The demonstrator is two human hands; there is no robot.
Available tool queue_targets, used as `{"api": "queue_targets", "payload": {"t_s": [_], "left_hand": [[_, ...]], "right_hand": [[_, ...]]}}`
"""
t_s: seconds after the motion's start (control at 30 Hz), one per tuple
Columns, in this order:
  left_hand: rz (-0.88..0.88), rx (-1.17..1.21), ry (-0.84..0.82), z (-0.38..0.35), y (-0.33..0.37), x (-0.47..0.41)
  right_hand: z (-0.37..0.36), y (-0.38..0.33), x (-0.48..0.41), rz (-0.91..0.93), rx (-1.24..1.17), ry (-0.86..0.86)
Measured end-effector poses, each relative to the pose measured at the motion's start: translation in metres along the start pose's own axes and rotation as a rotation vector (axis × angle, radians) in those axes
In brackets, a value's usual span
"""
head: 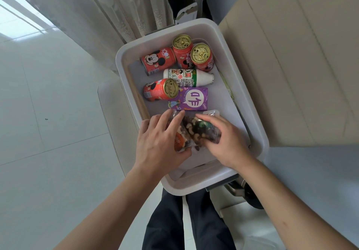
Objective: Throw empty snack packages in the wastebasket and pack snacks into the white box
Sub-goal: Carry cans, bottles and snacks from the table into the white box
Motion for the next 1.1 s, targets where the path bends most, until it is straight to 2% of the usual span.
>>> {"api": "queue_targets", "payload": {"t_s": [0.13,0.33,0.57,0.77,1.1], "left_hand": [[-0.006,0.069,0.021,0.002,0.004,0.000],[0.014,0.306,0.133,0.024,0.020,0.000],[0.071,0.482,0.188,0.082,0.034,-0.004],[0.007,0.483,0.307,0.162,0.042,0.002],[-0.045,0.403,0.439,0.296,0.053,0.051]], "right_hand": [[0.012,0.001,0.007,0.005,0.032,0.035],[0.035,-0.007,0.027,0.010,0.069,0.074],[0.081,-0.048,0.063,0.025,-0.027,0.113],[0.120,-0.112,0.108,0.104,-0.029,0.208],[0.164,-0.217,0.187,0.245,-0.098,0.230]]}}
Point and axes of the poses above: each hand's wrist, its own x-axis away from the middle knuckle, its own z-axis out of the back of the hand, y = z × x, the point moved 1 cm from there along -x, towards the middle knuckle, and after that the axes turned 15 degrees about -z, right-handed, at the moved point
